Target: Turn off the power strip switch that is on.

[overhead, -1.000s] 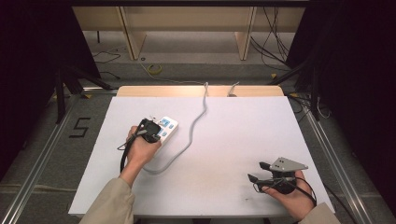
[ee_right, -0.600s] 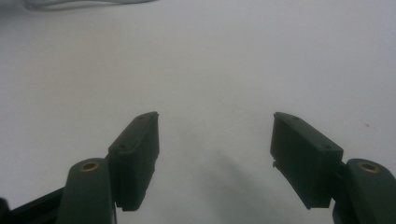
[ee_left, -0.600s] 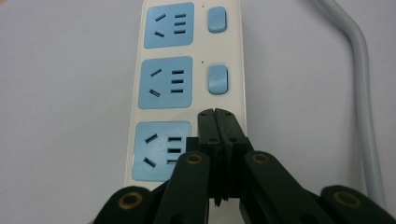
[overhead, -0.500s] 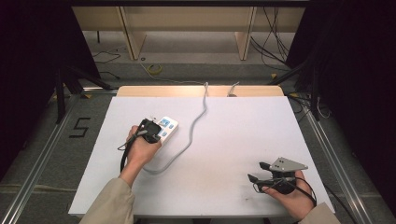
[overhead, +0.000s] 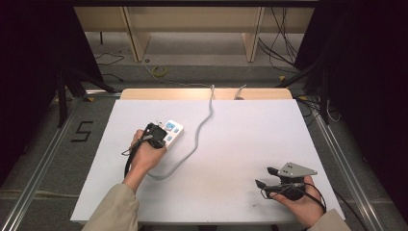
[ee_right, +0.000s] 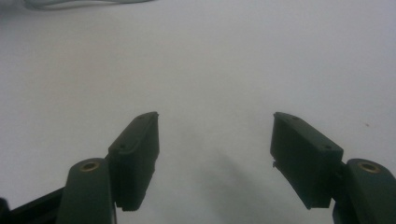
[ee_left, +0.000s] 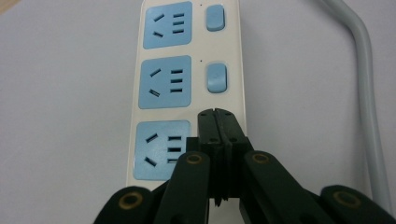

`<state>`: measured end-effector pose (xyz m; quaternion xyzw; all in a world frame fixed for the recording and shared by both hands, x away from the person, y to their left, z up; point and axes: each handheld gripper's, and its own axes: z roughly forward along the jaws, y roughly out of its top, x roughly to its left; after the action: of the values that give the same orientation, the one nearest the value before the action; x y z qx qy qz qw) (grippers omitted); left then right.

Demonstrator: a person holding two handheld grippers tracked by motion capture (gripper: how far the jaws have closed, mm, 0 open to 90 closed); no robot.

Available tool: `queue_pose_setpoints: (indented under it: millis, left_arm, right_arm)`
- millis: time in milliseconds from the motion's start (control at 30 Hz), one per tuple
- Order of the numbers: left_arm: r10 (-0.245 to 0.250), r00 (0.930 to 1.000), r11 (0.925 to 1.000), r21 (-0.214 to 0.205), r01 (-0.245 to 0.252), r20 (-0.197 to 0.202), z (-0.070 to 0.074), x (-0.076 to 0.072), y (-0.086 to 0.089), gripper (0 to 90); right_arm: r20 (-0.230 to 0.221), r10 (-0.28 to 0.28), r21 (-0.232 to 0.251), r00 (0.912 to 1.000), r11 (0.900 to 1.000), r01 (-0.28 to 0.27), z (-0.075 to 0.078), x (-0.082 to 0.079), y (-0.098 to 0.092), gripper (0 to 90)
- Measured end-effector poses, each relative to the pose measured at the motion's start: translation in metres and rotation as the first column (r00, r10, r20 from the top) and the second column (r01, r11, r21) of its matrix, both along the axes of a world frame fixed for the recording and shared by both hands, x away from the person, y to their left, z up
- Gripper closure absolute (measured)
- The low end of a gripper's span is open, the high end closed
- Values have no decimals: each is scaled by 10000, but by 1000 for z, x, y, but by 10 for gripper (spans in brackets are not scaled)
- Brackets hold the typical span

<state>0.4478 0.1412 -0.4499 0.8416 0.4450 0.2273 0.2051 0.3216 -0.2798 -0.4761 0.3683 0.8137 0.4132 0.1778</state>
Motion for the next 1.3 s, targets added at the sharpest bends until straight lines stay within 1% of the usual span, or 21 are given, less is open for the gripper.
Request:
queue_pose_setpoints:
  millis: [67,300,367,433,467,600,667,800,833,967,1000,1033,1067,1133,1200,1267,1300]
  left_arm:
    - [56,10000,10000,-74,-55,12,0,0,0,897]
    - [26,10000,10000,-94,-25,6,0,0,0,897]
    - [-5,10000,9999,-161,4,-44,0,-1,0,897]
    - [-46,9998,9992,-394,39,-173,0,-1,-1,897]
    - [-67,9998,9990,-434,59,-191,0,-1,-1,898]
    - [-29,9999,9994,-333,24,-135,0,-2,-2,898]
    - [43,9998,9991,-417,-51,-187,0,-1,-1,898]
    - [45,9998,9991,-423,-54,-207,1,-1,-1,898]
    - [80,9997,9985,-540,-93,-227,1,-1,-1,898]
    - [103,9994,9969,-778,-128,-326,1,0,3,898]
    - [153,9995,9962,-853,-177,-286,1,1,3,898]
    - [173,9997,9986,-489,-181,-172,1,1,3,898]
    - [252,9997,9992,-320,-253,-45,0,1,3,898]
    - [289,9994,9978,-587,-299,-173,1,2,7,898]
    - [266,9992,9970,-714,-286,-285,1,2,8,898]
    - [267,9992,9972,-684,-287,-293,1,1,7,898]
    - [243,9993,9979,-587,-260,-289,1,1,7,898]
  right_arm:
    - [-6,5,-6,10000,10000,-5,0,0,0,337]
    - [1,11,-16,10000,10000,-11,0,0,0,337]
    - [9,10,-14,10000,10000,-10,0,0,0,337]
    - [20,8,-16,10000,10000,-8,0,0,0,337]
    - [24,19,-19,10000,10000,-19,0,0,0,337]
    - [2,27,-10,10000,10000,-27,0,0,0,337]
    - [-2,13,9,10000,10000,-13,1,0,0,337]
    - [14,22,13,10000,10000,-22,0,0,-1,337]
    - [16,32,16,10000,10000,-32,0,0,-1,336]
    - [4,35,11,10000,10000,-35,0,0,0,336]
    - [0,30,5,10000,10000,-30,0,0,0,337]
    - [-11,30,5,10000,10000,-30,0,0,0,337]
    - [-11,27,3,10000,10000,-27,0,0,0,336]
    - [-5,42,-5,10000,10000,-42,0,0,0,336]
    - [-7,49,-12,10000,10000,-49,0,0,0,336]
    - [-5,36,-7,10000,10000,-36,0,0,0,336]
    - [-3,42,-11,10000,10000,-42,0,0,0,336]
